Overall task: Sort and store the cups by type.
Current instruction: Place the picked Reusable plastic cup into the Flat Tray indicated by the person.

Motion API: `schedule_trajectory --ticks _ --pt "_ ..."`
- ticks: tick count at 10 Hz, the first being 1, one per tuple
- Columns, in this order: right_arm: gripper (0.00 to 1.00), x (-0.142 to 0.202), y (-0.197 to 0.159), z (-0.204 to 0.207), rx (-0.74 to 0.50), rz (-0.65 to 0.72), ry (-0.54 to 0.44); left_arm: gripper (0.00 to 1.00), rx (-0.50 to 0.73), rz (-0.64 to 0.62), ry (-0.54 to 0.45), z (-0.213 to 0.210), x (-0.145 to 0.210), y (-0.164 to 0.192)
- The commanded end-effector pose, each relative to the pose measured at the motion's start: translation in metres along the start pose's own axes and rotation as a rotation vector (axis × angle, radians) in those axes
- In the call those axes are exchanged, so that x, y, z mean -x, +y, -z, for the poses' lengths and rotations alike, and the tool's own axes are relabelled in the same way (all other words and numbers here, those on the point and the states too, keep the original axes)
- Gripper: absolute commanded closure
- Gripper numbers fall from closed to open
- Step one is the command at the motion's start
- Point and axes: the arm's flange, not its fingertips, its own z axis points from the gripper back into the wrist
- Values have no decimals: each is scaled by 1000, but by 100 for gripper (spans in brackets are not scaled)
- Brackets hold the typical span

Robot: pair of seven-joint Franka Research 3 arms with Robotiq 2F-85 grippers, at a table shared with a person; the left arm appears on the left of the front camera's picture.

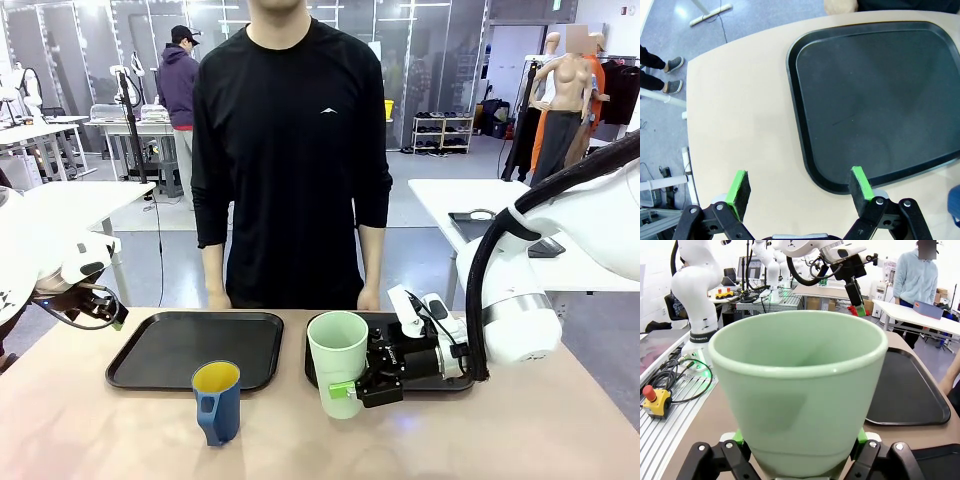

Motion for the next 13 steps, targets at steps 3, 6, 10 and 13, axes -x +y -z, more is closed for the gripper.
schedule_trajectory --ticks 3,6,10,13 --pt "53 0 0 2 -5 -1 -5 0 -2 -1 -5 -2 -1 0" --pt "53 0 0 2 -5 -1 -5 0 -2 -1 -5 -2 -1 0" --pt "53 0 0 2 -5 -1 -5 0 -2 -1 -5 -2 -1 0" --pt "53 0 0 2 -5 -1 -5 0 -2 -1 -5 -2 -1 0"
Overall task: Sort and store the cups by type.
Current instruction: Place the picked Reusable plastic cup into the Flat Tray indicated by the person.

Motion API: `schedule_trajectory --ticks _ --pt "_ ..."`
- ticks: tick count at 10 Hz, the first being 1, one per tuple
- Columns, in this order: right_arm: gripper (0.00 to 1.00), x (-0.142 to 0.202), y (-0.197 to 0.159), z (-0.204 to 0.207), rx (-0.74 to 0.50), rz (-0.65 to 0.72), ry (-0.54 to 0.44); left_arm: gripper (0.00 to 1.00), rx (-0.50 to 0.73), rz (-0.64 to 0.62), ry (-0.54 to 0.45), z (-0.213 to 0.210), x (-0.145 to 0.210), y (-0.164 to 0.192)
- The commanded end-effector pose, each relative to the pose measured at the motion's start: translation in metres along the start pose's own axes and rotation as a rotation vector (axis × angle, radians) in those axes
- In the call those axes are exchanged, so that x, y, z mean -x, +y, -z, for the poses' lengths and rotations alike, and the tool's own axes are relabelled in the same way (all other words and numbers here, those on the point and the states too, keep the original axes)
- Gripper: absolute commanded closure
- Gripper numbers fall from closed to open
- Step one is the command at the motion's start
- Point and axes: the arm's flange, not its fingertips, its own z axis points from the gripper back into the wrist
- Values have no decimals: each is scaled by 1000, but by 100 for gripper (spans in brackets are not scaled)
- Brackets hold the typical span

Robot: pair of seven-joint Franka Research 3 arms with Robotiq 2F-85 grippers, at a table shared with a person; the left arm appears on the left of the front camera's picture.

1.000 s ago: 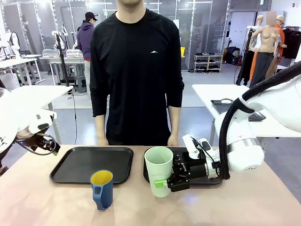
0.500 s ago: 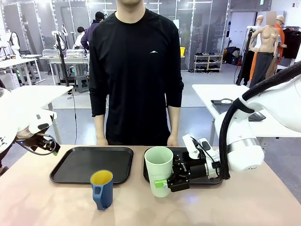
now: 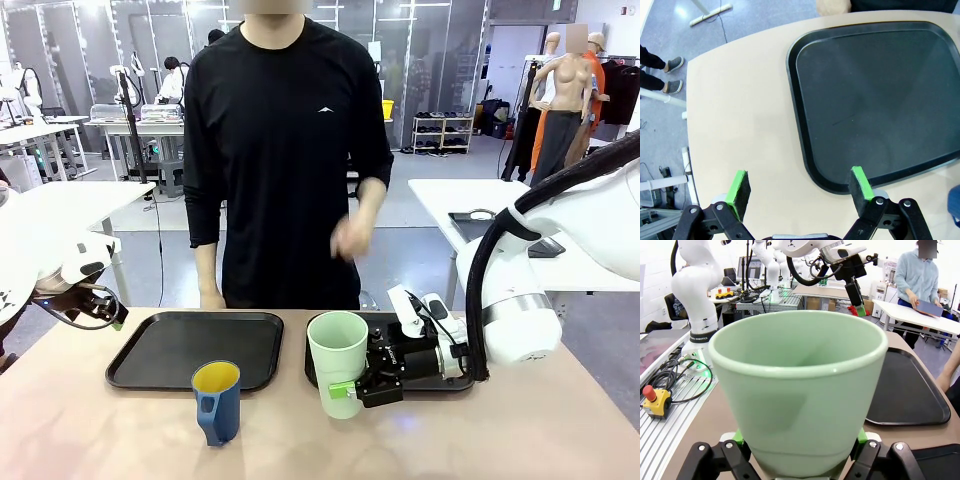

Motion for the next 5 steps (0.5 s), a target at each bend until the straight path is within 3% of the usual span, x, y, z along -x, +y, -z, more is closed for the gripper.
schedule_trajectory --ticks 1,5 --pt "53 0 -1 2 -5 -1 -5 0 -2 -1 -5 -2 -1 0" --pt "53 0 -1 2 -5 -1 -5 0 -2 -1 -5 -2 -1 0"
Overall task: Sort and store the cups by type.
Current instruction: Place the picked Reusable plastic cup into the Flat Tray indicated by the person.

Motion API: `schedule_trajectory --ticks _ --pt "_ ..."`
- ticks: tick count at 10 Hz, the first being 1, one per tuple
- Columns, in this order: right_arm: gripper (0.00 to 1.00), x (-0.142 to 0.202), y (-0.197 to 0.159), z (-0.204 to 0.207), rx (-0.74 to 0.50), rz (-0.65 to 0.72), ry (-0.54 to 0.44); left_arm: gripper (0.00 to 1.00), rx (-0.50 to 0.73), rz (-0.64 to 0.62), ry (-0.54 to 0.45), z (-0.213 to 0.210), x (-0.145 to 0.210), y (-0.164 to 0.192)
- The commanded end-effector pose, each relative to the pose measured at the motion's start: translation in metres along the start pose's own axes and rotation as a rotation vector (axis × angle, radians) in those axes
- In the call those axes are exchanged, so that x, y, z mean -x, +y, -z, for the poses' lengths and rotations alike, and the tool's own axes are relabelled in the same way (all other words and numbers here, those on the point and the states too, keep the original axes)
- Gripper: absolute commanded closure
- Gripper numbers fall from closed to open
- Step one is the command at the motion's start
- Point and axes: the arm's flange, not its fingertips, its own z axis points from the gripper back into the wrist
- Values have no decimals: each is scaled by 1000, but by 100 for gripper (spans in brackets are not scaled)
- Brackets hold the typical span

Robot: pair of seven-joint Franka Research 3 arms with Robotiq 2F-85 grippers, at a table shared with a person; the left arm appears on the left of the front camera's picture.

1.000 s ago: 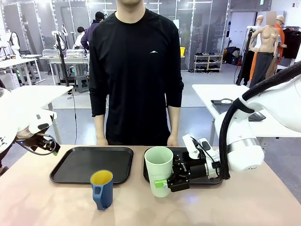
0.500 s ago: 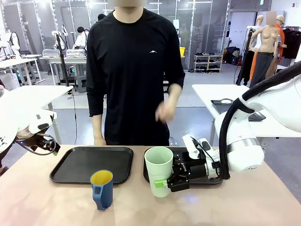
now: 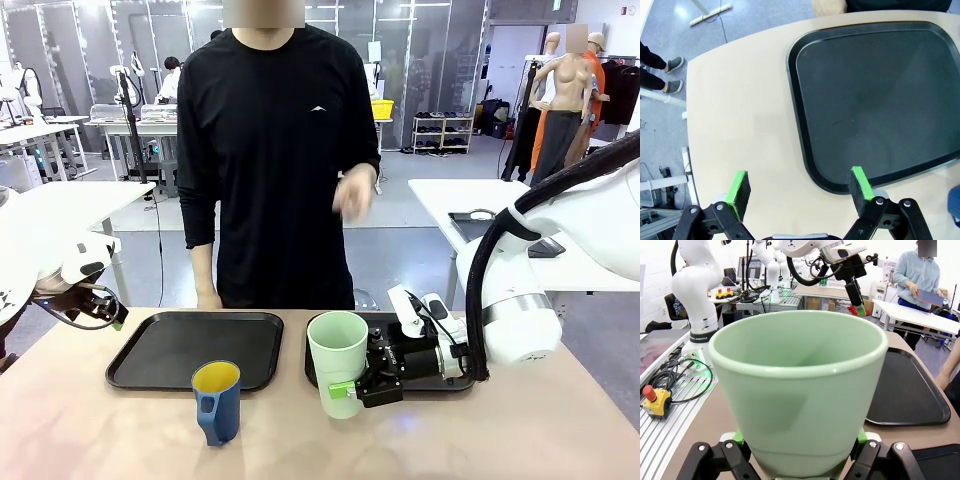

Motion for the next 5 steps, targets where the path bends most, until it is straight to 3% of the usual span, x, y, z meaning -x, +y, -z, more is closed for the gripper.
schedule_trajectory --ticks 1,5 --pt "53 0 -1 2 -5 -1 -5 0 -2 -1 -5 -2 -1 0" --pt "53 0 -1 2 -5 -1 -5 0 -2 -1 -5 -2 -1 0"
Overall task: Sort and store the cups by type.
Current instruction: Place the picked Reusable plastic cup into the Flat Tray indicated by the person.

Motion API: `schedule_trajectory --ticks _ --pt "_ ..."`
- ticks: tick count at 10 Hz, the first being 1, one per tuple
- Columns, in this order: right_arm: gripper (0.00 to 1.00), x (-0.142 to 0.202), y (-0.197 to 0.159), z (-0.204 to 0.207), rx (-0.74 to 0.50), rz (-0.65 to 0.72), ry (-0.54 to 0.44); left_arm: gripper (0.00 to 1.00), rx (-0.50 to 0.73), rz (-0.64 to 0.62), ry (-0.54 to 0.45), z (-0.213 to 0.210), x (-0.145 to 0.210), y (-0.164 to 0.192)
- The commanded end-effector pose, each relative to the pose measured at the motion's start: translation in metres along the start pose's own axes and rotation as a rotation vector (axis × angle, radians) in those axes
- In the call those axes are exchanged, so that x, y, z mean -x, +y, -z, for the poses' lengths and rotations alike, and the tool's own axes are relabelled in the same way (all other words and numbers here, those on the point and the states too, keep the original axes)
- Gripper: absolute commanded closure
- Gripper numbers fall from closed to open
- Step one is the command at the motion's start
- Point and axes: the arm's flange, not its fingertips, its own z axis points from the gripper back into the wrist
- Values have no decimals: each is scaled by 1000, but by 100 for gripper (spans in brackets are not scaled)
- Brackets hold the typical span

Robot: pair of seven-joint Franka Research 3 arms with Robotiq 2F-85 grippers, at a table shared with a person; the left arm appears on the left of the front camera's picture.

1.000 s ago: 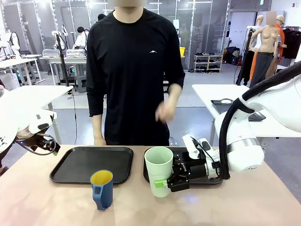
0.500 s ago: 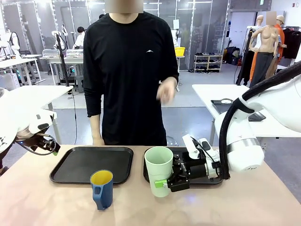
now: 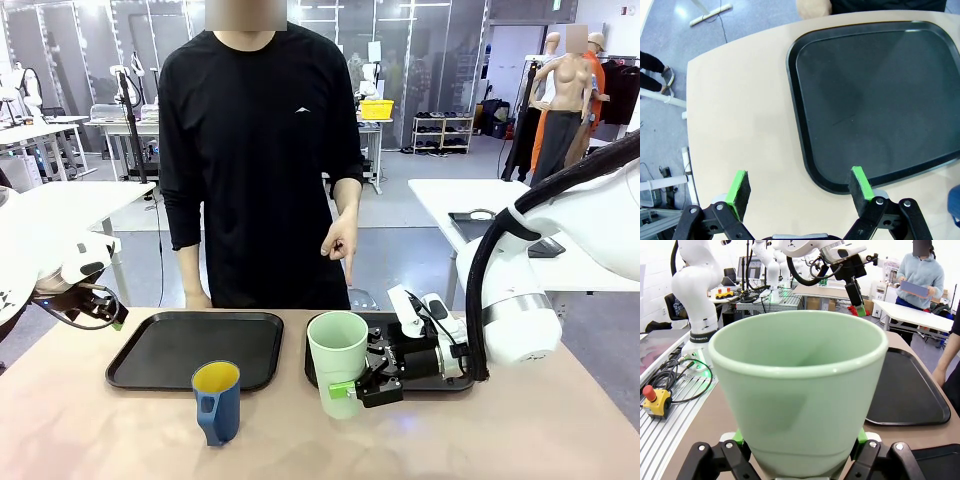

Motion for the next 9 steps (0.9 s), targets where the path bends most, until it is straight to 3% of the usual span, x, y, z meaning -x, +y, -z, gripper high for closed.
schedule_trajectory --ticks 1,8,9 --pt "53 0 -1 2 -5 -1 -5 0 -2 -1 -5 -2 -1 0" --pt "53 0 -1 2 -5 -1 -5 0 -2 -1 -5 -2 -1 0" --pt "15 0 0 0 0 0 0 0 -2 -1 -5 -2 -1 0"
